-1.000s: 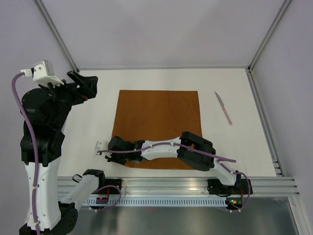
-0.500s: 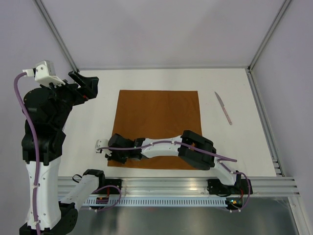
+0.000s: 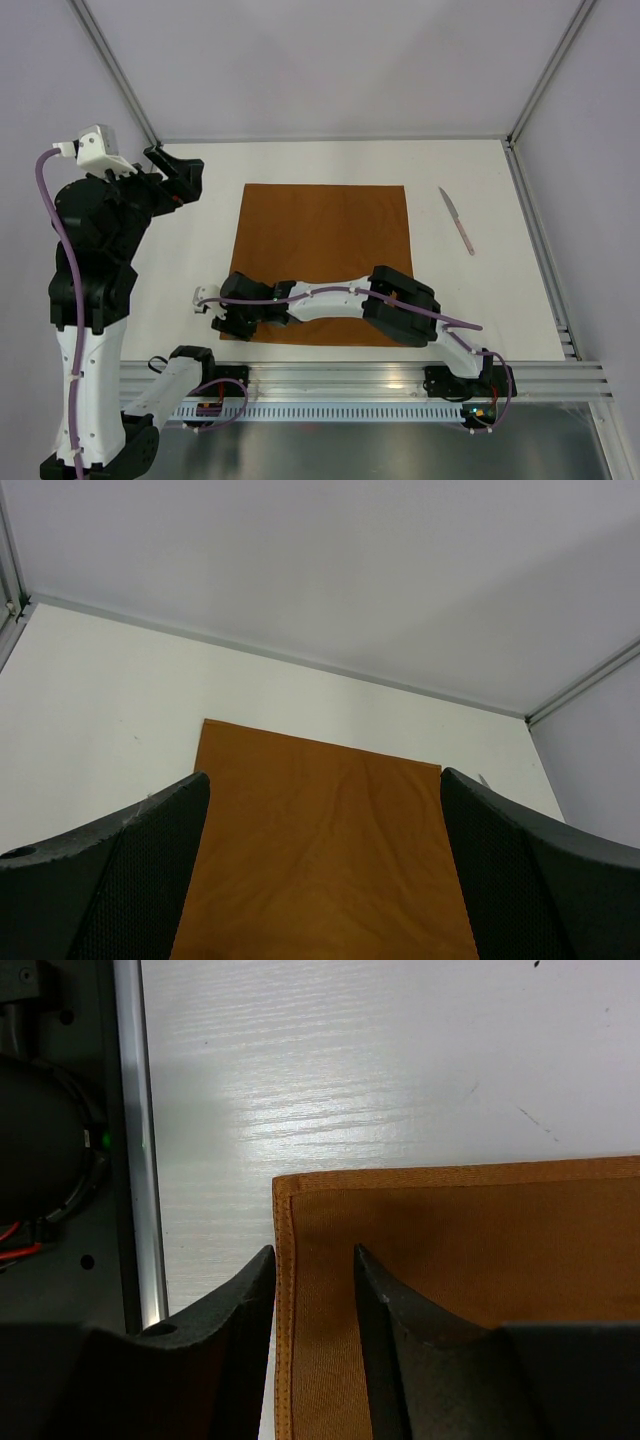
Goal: Fold the napkin, place the utensils inside, and roll it up
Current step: Fold the napkin at the center of the board.
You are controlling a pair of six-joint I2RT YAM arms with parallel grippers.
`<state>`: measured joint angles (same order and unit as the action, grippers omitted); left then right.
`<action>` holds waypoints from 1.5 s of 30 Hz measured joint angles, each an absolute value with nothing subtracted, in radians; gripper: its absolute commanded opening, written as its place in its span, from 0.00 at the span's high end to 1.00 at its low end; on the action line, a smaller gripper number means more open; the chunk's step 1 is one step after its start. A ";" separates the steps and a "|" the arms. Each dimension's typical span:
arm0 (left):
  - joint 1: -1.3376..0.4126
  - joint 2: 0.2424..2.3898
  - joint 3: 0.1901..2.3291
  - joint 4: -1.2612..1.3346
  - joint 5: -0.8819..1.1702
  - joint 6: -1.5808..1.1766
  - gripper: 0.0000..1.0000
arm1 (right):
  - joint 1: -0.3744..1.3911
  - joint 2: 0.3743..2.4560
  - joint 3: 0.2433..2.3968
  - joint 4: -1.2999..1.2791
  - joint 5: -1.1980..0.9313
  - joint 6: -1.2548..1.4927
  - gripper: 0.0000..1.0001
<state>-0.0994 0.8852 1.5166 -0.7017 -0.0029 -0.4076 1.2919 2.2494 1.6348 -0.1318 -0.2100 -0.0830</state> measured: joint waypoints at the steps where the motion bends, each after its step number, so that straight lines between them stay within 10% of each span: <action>1: -0.099 0.885 1.515 -0.703 -0.004 -0.408 0.00 | 1.292 2.254 1.634 -0.128 -0.212 -0.083 0.57; 23: -0.099 0.884 1.498 -0.701 -0.010 -0.408 0.00 | 1.289 2.273 1.611 -0.056 -0.176 -0.110 1.00; 45: -0.099 0.888 1.498 -0.700 -0.011 -0.408 0.00 | 1.187 2.236 1.654 -0.201 -0.240 -0.076 1.00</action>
